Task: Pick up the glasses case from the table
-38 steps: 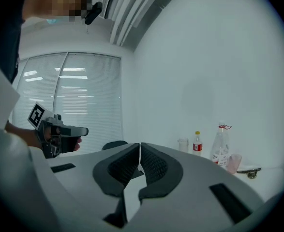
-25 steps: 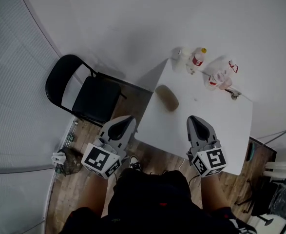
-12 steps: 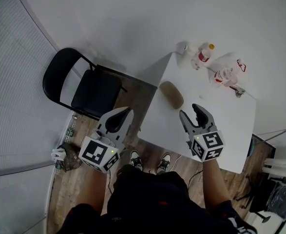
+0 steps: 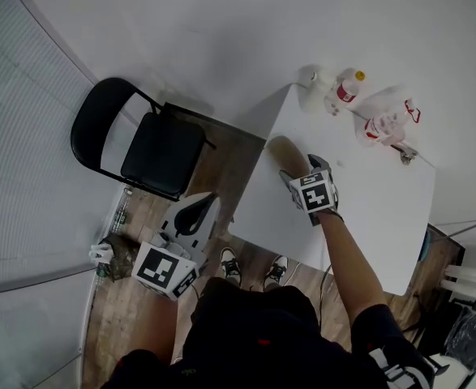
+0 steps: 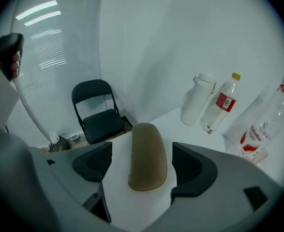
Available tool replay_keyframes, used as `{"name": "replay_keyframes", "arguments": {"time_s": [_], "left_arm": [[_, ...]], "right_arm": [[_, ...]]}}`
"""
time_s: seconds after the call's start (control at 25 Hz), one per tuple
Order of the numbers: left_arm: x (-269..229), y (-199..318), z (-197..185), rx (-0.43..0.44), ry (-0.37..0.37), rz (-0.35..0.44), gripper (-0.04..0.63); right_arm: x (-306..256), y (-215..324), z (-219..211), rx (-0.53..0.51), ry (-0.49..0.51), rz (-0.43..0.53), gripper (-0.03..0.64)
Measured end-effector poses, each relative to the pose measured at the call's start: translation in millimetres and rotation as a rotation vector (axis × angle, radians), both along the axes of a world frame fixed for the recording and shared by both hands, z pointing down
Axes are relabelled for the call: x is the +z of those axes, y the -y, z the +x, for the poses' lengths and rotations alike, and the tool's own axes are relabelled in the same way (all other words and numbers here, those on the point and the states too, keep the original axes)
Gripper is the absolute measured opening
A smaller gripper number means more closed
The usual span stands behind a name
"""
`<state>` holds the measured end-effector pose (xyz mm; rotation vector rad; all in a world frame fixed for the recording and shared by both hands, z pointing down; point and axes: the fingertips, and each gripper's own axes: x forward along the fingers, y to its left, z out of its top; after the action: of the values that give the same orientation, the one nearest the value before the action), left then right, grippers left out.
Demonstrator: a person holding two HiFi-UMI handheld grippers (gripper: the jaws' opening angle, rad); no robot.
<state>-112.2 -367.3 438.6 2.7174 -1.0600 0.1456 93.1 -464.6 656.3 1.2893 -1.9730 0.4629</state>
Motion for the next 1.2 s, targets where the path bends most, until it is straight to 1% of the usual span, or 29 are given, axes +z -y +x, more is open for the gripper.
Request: {"name": "replay_keyframes", "arguments": {"time_s": [0.08,0.24,0.52,0.64,0.84,0.92,1.0,1.08,1.2], "left_arm": [[4.7,0.6,-3.4,-0.009,0.010,-0.014,0.020],[12.8,5.2,-6.6,-0.032,0.024,-0.030,0.020],[23.7,6.5,-14.2,-0.052,0.036,-0.058,0.020],[25.8,6.7,-15.7,-0.057,0.037,-0.063,0.020],[27.6,4.0,-16.4,-0.057,0.032,-0.067,0.020],[26.8,2.7,-16.1,-0.056,0.036,-0.067,0.020],[25.6,0.7,-14.2,-0.051,0.034,-0.064,0.020],[23.3,-1.0,-13.0,-0.043,0.031,-0.059,0.020],[18.0,-4.9,-9.6,-0.026,0.024,-0.045,0.020]], "right_arm": [[22.0,12.2,1.9,-0.012,-0.024,-0.052,0.370],[51.6,29.2,1.8,-0.028,-0.007,-0.156,0.373],[77.2,39.7,7.1,-0.025,-0.042,-0.236,0.376],[83.3,41.7,6.1,-0.027,-0.046,-0.251,0.377],[83.7,42.2,5.3,-0.029,-0.050,-0.243,0.376],[81.5,41.5,5.6,-0.025,-0.055,-0.220,0.376],[75.3,37.9,6.7,-0.029,-0.052,-0.176,0.377],[60.7,32.9,6.4,-0.028,-0.011,-0.120,0.377],[20.0,23.0,6.2,-0.002,0.082,-0.026,0.377]]}}
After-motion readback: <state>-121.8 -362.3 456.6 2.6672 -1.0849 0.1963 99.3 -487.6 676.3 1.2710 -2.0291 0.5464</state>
